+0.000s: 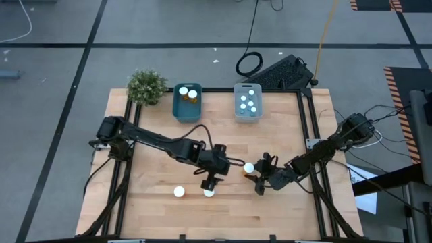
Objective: Pick and place medicine bottles into bin by pill shape (circle, oval)
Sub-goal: Put the orange pill bottle into the green bin
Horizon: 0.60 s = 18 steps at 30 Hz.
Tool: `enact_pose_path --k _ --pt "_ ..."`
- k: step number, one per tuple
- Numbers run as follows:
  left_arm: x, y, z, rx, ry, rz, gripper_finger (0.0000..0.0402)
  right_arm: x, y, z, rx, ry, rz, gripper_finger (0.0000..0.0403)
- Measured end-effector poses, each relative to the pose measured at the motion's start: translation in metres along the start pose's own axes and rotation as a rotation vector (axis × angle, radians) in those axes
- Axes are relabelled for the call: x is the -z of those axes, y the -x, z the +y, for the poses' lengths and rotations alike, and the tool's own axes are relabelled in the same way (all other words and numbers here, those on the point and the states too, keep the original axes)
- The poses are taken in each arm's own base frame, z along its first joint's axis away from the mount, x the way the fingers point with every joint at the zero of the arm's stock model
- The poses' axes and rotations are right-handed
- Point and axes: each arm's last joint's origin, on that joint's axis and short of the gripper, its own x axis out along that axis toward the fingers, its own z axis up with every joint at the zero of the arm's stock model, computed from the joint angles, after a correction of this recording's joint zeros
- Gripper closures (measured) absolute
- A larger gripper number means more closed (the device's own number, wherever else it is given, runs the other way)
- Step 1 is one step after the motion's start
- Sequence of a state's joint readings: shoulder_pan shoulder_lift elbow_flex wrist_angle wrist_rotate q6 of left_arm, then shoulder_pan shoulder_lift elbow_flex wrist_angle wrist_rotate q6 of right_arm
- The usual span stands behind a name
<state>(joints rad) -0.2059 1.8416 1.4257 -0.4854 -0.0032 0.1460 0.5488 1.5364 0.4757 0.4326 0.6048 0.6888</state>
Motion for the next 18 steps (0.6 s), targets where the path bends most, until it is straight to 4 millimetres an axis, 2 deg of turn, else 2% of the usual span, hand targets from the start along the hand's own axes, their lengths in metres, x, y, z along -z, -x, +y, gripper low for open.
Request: enact_pose_path --k 4,9,15,18 --pt "-0.009 -0.007 0.005 0.015 -0.009 -0.103 0.0105 0.000 0.000 0.000 -0.001 0.017 0.002 0.0231" --pt "-0.016 -0.009 0.024 0.024 0.026 -0.208 0.0105 0.002 0.000 -0.002 0.015 0.030 0.022 0.0231" --pt "-0.007 -0.020 0.047 0.068 0.050 -0.202 0.0105 0.001 -0.001 -0.003 0.020 0.028 0.017 0.0231" --pt "-0.012 -0.019 0.053 0.054 0.039 -0.226 0.0105 0.001 -0.001 -0.003 0.021 0.029 0.017 0.0231"
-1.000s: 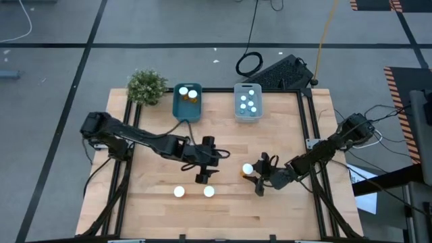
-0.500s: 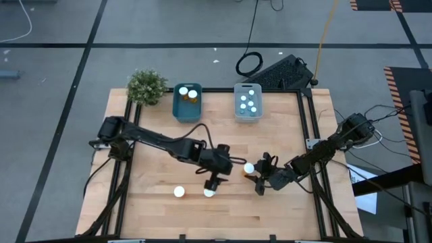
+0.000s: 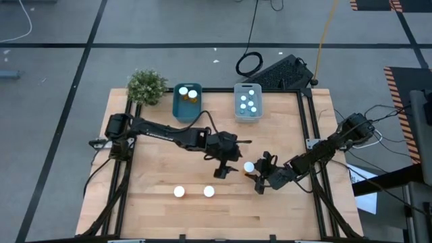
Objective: Pick and place medicine bottles into bin by pill shape (circle, oval)
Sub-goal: Put the orange pill bottle into the green bin
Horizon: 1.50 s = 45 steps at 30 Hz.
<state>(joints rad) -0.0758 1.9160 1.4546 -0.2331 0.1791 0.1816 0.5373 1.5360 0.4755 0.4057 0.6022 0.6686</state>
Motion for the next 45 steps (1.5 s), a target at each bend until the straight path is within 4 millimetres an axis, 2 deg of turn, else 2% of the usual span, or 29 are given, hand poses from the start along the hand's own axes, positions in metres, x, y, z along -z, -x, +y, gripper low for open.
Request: enact_pose_path --k 5,14,18,22,34,45 --pt "-0.011 -0.002 0.006 -0.012 -0.025 -0.027 0.0100 -0.002 -0.002 -0.002 0.010 -0.002 -0.002 0.0231" --pt "-0.006 -0.040 0.010 -0.058 -0.066 0.071 0.0029 -0.002 -0.003 -0.003 0.016 -0.010 -0.003 0.0224" --pt "-0.009 -0.050 0.011 -0.060 -0.069 0.057 0.0017 -0.002 -0.003 -0.003 0.016 -0.010 -0.003 0.0223" --pt "-0.005 -0.059 0.012 -0.058 -0.066 0.077 0.0024 -0.002 -0.003 -0.003 0.015 -0.011 -0.003 0.0223" --pt "-0.007 -0.056 0.012 -0.065 -0.073 0.079 0.0100 -0.002 -0.002 -0.003 0.014 -0.011 -0.003 0.0223" --pt "-0.008 -0.056 0.010 -0.020 -0.084 0.063 0.0105 -0.002 -0.002 -0.003 0.014 -0.010 -0.002 0.0222"
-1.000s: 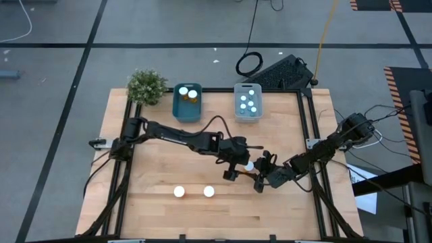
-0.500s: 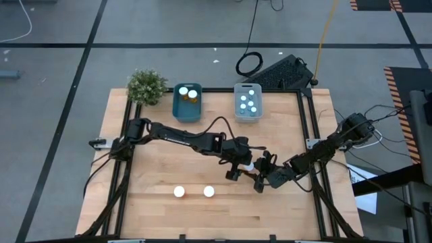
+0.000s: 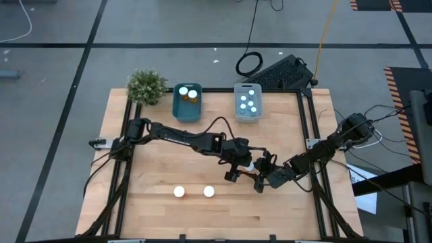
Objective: Pick and place medicine bottles into bin by pill shape (circle, oval)
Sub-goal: Put the orange pill bottle into the green bin
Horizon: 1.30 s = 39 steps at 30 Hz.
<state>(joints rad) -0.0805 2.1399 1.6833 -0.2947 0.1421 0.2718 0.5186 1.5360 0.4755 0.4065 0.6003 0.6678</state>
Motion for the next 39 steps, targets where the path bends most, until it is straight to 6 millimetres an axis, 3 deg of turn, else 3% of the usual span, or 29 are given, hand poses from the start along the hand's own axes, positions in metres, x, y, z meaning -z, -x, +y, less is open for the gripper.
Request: enact_pose_path --k 7,22,32,39 --pt "0.009 -0.007 0.006 -0.003 0.019 0.032 0.0105 0.000 0.000 0.000 0.000 0.002 -0.001 0.0222" --pt "0.008 -0.011 0.002 -0.004 -0.002 0.017 0.0106 0.000 0.000 0.000 -0.004 0.006 -0.005 0.0222" --pt "0.008 -0.011 0.002 -0.007 -0.001 0.023 0.0174 0.000 0.000 0.000 -0.002 0.008 -0.003 0.0222" --pt "0.008 -0.011 0.002 -0.006 -0.001 0.023 0.0181 0.000 0.000 0.000 -0.002 0.010 -0.004 0.0222"
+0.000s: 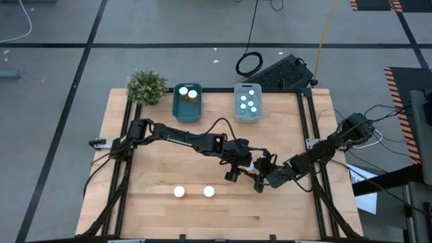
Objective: Pick and place medicine bottles into bin by pill shape (circle, oval)
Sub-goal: Put the orange pill bottle into the green bin
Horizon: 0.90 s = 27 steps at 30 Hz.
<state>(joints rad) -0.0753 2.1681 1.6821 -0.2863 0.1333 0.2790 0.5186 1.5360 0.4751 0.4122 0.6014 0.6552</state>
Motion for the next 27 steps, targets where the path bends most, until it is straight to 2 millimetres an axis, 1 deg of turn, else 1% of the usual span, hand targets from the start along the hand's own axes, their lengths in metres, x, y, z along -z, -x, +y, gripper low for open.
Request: enact_pose_path --k 5,8,10,15,17,20,23,27 --pt "0.000 0.000 0.000 0.000 0.000 0.000 0.0183 0.000 0.000 0.000 0.000 0.000 0.000 0.0222" --pt "0.000 0.000 0.000 0.000 -0.002 -0.001 0.0182 0.000 0.000 0.001 -0.005 0.015 -0.004 0.0210" --pt "0.000 0.000 -0.001 0.001 -0.006 -0.001 0.0182 0.000 0.001 0.001 -0.008 0.018 -0.006 0.0190" --pt "0.000 0.001 0.000 -0.001 -0.006 0.004 0.0182 0.000 0.001 0.001 -0.004 0.011 -0.007 0.0118" --pt "-0.001 0.006 0.001 0.000 -0.004 0.014 0.0182 0.000 0.001 0.001 -0.001 0.015 -0.002 0.0093" --pt "-0.006 0.017 0.003 -0.006 0.000 0.009 0.0182 0.001 0.001 0.000 0.003 0.018 0.002 0.0068" --pt "-0.009 0.029 0.005 -0.007 0.007 0.016 0.0181 0.002 0.001 -0.001 0.013 0.025 0.012 0.0059" --pt "-0.013 0.047 0.004 -0.004 0.009 0.036 0.0181 0.003 0.001 -0.002 0.036 0.026 0.009 0.0061"
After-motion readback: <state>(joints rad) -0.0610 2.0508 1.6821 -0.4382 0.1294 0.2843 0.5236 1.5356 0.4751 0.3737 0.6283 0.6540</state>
